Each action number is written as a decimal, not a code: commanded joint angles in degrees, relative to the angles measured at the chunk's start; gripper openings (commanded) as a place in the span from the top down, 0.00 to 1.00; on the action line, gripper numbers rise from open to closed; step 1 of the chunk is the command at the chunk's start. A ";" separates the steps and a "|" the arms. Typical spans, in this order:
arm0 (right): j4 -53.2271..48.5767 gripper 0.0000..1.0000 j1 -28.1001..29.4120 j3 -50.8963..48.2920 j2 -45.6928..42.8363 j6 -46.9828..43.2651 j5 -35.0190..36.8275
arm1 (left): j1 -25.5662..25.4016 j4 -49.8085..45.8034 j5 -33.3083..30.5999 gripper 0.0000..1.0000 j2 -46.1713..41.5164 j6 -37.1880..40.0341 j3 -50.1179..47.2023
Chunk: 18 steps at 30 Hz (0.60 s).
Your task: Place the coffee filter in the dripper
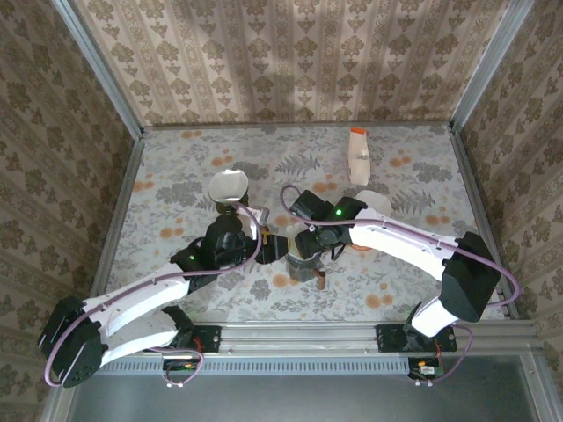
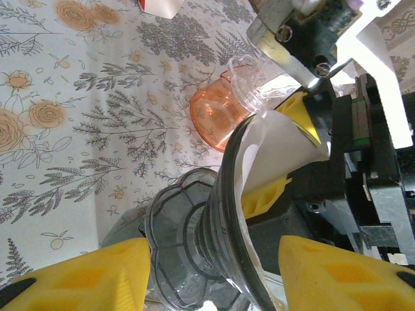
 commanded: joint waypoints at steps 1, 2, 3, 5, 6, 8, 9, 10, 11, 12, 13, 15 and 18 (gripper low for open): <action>-0.61 0.27 0.11 1.00 1.53 -0.76 0.18 | 0.32 0.29 0.73 0.44 0.45 -0.25 -0.64; -0.78 0.27 0.05 1.00 1.79 -0.72 0.19 | 0.35 0.45 0.73 0.44 0.44 -0.32 -0.64; -0.95 0.28 0.07 1.09 2.05 -0.77 0.27 | 0.35 0.43 0.73 0.44 0.45 -0.39 -0.73; -1.08 0.27 0.18 0.93 2.37 -0.79 0.43 | 0.34 0.46 0.73 0.44 0.45 -0.39 -0.82; -1.09 0.27 0.15 0.79 2.44 -0.73 0.45 | 0.34 0.55 0.73 0.44 0.45 -0.46 -0.99; -1.05 0.27 0.18 0.65 2.53 -0.69 0.71 | 0.31 0.69 0.73 0.44 0.45 -0.47 -0.99; -1.08 0.27 0.18 0.57 2.66 -0.69 0.78 | 0.33 0.75 0.73 0.44 0.45 -0.47 -0.99; -1.08 0.27 0.14 0.56 2.70 -0.65 0.85 | 0.33 0.79 0.73 0.44 0.45 -0.52 -0.99; -1.17 0.27 0.15 0.56 2.70 -0.64 0.96 | 0.31 0.73 0.80 0.44 0.52 -0.45 -0.99; -1.25 0.27 0.20 0.51 2.70 -0.62 1.11 | 0.35 0.73 0.82 0.44 0.51 -0.48 -0.99; -1.26 0.27 0.14 0.56 2.70 -0.69 1.18 | 0.35 0.79 0.82 0.44 0.54 -0.52 -0.99; -1.29 0.27 0.15 0.56 2.57 -0.67 1.37 | 0.30 0.83 0.90 0.44 0.61 -0.56 -1.07; -0.77 0.27 0.21 0.65 2.04 -0.69 1.39 | 0.31 0.95 0.81 0.44 0.69 -0.56 -1.10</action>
